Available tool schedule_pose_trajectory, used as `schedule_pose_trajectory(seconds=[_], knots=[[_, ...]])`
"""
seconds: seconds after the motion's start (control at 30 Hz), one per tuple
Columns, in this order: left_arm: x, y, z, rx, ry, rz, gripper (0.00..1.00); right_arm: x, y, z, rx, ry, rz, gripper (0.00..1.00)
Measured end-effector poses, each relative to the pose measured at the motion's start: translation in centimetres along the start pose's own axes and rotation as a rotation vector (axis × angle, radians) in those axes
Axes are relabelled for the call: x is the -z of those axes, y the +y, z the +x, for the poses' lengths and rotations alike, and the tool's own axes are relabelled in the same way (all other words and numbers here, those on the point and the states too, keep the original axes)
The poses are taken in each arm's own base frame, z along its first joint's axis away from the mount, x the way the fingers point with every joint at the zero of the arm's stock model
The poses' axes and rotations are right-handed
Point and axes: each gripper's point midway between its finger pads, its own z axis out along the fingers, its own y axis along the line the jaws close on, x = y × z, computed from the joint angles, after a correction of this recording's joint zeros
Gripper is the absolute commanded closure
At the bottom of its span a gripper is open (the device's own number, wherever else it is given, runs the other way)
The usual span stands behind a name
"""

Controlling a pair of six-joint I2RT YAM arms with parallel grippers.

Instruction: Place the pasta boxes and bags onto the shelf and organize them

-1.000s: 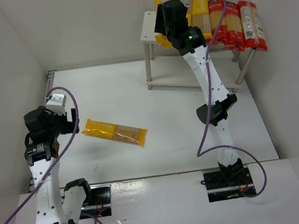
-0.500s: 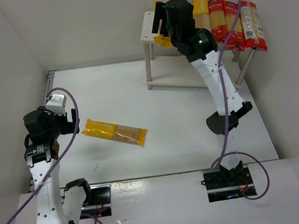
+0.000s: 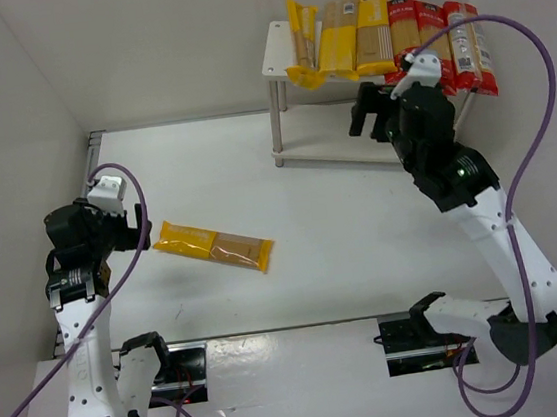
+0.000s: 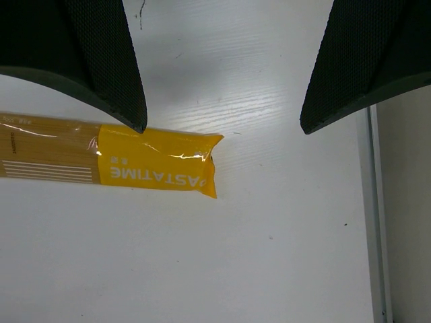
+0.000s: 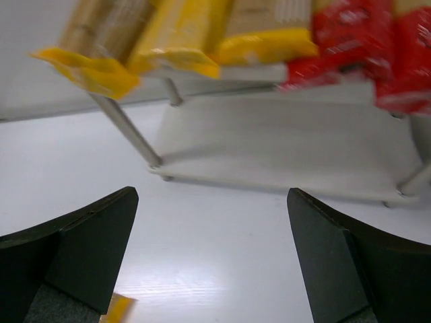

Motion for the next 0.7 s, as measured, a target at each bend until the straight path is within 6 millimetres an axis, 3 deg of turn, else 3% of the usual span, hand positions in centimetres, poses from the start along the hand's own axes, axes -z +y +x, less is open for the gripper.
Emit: schedule_pose_trajectory(seconds=[0.1, 0.23, 0.33, 0.43, 0.7], knots=[[0.0, -0.2, 0.1, 0.003, 0.004, 0.012, 0.00, 0.9, -4.0, 2.7, 0.055, 0.016, 0.054, 0.00], [-0.3, -0.5, 0.3, 0.012, 0.014, 0.031, 0.00, 2.1, -6.6, 9.0, 0.154, 0.127, 0.039, 0.00], [-0.4, -0.7, 0.7, 0.024, 0.030, 0.043, 0.00, 2.8, -9.1, 12.3, 0.182, 0.198, 0.047, 0.00], [-0.1, -1.1, 0.6, 0.040, 0.023, 0.052, 0.00, 4.1, -10.9, 13.8, 0.189, 0.212, 0.040, 0.00], [3.1, -1.6, -1.5, 0.019, -0.108, 0.021, 0.00, 6.3, -12.7, 14.3, 0.215, 0.162, 0.020, 0.00]])
